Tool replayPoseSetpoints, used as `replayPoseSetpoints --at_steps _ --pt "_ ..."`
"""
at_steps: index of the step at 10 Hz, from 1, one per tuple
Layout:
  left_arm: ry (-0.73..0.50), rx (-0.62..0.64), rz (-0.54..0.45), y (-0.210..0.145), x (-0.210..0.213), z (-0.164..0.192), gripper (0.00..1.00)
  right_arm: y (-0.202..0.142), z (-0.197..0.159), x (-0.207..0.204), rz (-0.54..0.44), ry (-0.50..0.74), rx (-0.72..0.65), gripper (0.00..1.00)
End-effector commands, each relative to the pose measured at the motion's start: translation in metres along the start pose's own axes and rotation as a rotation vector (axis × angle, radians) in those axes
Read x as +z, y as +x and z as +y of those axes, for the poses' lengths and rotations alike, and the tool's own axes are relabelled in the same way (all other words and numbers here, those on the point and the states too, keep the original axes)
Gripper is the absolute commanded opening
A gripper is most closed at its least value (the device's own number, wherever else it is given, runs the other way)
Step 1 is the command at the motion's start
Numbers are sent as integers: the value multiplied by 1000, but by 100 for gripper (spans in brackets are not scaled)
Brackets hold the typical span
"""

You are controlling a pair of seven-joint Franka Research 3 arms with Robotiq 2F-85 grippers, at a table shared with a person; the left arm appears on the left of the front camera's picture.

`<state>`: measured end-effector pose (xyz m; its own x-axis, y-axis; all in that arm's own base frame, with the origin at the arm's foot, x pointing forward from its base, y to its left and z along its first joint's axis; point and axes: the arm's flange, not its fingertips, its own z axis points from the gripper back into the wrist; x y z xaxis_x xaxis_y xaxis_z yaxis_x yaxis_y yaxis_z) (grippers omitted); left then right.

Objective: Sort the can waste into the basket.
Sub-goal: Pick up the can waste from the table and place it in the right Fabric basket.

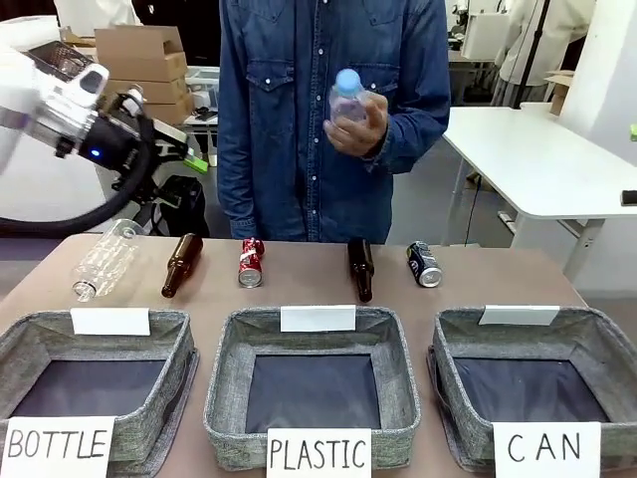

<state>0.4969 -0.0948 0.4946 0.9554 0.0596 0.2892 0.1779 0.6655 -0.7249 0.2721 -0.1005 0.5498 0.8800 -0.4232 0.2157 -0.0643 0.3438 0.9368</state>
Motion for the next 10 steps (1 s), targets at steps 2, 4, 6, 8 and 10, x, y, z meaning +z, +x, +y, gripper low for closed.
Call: replayPoseSetpoints --at_steps 2,4,6,8,10 --pt "141 -62 8 18 -55 -15 100 3 1 -2 -6 20 28 100" --pt "124 -113 96 22 -72 -22 100 3 1 -2 -6 20 28 100" --pt "-13 -135 212 4 -8 -9 100 3 1 -2 -6 20 28 100" --pt "-83 -136 218 -38 79 23 100 3 1 -2 -6 20 28 100" --pt "-159 -172 174 -86 116 47 100 3 1 -2 -6 20 28 100"
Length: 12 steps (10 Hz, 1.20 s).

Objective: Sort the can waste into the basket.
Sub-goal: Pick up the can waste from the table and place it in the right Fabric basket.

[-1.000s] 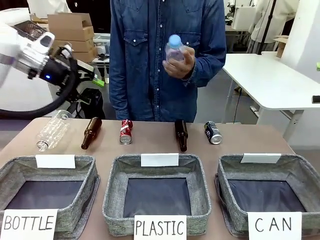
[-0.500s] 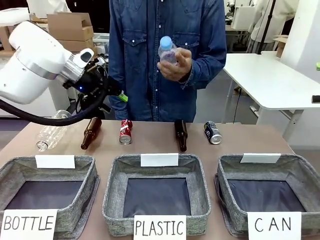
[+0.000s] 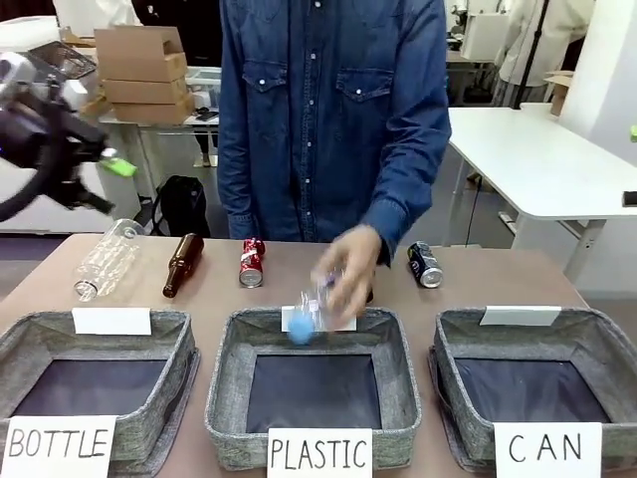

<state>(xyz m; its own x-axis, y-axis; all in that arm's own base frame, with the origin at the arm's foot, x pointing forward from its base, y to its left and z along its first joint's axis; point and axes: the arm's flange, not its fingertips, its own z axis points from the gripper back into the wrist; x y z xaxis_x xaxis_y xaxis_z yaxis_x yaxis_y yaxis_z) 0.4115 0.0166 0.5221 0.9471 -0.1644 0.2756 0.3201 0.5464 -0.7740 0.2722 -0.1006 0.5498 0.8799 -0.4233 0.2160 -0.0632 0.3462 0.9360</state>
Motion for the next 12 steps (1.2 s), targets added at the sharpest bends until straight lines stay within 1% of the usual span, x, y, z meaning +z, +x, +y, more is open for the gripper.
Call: replayPoseSetpoints --at_steps 1,2,3,4,6,7,8,9,10,11,12 --pt "-18 -55 -46 -30 -10 9 100 3 1 -2 -6 23 27 100" --pt "-3 -43 -87 -29 -19 7 100 3 1 -2 -6 23 27 100" --pt "17 -29 -97 -21 -32 0 100 3 1 -2 -6 23 27 100" --pt "42 -21 -75 -7 -48 -9 100 3 1 -2 -6 23 27 100" --pt "111 18 49 43 -98 -20 100 3 1 -2 -6 23 27 100" --pt "119 27 122 68 -118 -19 100 3 1 -2 -6 23 27 100" --pt "144 52 138 84 -126 -17 100 3 1 -2 -6 23 27 100" --pt "129 62 129 88 -120 -16 100 3 1 -2 -6 23 27 100" --pt "118 89 75 80 -102 -11 100 3 1 -2 -6 23 27 100" --pt "94 105 10 63 -80 -6 100 3 1 -2 -6 23 27 100" --pt "32 104 -44 49 -67 -2 100 3 1 -2 -6 23 27 100"
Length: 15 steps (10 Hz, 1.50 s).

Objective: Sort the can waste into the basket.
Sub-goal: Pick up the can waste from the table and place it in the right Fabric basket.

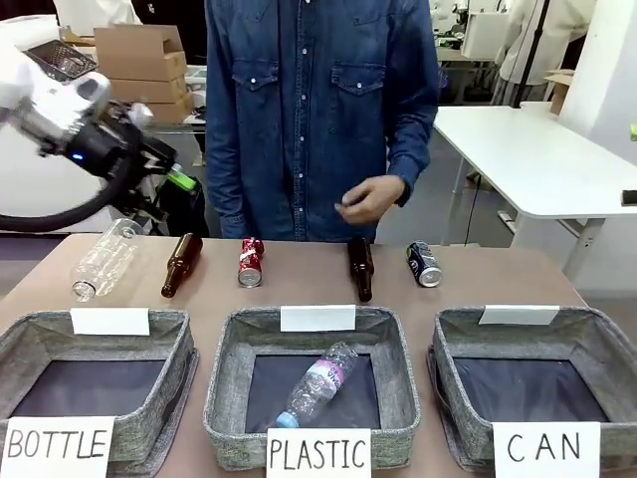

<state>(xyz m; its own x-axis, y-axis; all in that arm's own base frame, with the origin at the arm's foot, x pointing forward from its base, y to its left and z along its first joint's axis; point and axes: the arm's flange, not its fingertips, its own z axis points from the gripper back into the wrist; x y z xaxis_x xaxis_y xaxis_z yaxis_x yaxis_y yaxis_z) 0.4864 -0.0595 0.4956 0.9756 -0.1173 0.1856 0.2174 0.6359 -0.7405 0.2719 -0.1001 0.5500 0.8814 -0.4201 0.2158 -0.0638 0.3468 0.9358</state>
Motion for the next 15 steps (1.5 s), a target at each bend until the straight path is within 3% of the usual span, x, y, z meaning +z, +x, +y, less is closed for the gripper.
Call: replayPoseSetpoints --at_steps 1,6,9,13,15 --pt "-43 19 -92 -23 1 -2 100 3 1 -1 -9 23 27 100" --pt "267 142 -52 67 -101 -10 100 3 1 -1 -9 23 27 100" --pt "402 186 -19 93 -153 2 100 3 1 -1 -9 23 27 100" --pt "580 169 -131 122 -213 32 100 3 1 -1 -9 23 27 100" --pt "631 168 -138 129 -239 44 100 3 1 -1 -9 23 27 100"
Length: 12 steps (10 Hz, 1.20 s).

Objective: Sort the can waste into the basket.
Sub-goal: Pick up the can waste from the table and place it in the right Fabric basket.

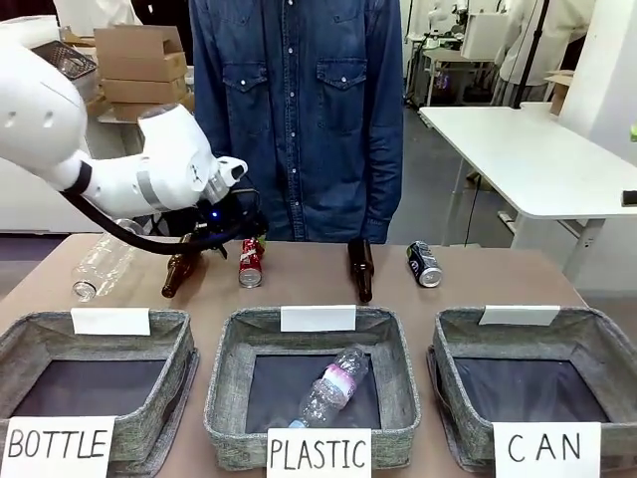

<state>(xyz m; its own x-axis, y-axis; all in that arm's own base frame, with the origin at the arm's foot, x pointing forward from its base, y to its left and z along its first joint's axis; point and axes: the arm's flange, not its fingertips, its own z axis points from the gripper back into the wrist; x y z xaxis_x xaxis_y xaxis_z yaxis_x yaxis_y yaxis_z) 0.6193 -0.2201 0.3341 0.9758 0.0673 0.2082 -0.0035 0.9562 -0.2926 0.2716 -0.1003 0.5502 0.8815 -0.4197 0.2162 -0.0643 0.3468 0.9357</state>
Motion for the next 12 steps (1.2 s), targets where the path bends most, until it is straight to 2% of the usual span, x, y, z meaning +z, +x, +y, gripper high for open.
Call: replayPoseSetpoints --at_steps 1,3,5,6,7,8,9,10,12 --pt "57 22 -18 10 -16 -13 100 3 0 -2 -9 23 26 100" --pt "58 -9 19 11 -29 -21 100 3 0 -2 -9 23 26 100" --pt "126 9 17 11 -39 -22 100 3 0 -2 -9 23 26 100" --pt "138 16 17 10 -39 -22 40 3 0 -2 -9 23 26 100" --pt "139 20 16 9 -39 -22 40 3 0 -2 -9 23 26 100" --pt "138 21 13 8 -38 -23 0 3 0 -2 -9 23 26 100" --pt "145 15 10 7 -37 -23 37 3 0 -2 -9 23 26 100" --pt "151 14 7 7 -36 -23 0 3 0 -2 -9 23 26 100" --pt "141 9 -4 5 -28 -22 0 3 0 -2 -9 23 26 100"
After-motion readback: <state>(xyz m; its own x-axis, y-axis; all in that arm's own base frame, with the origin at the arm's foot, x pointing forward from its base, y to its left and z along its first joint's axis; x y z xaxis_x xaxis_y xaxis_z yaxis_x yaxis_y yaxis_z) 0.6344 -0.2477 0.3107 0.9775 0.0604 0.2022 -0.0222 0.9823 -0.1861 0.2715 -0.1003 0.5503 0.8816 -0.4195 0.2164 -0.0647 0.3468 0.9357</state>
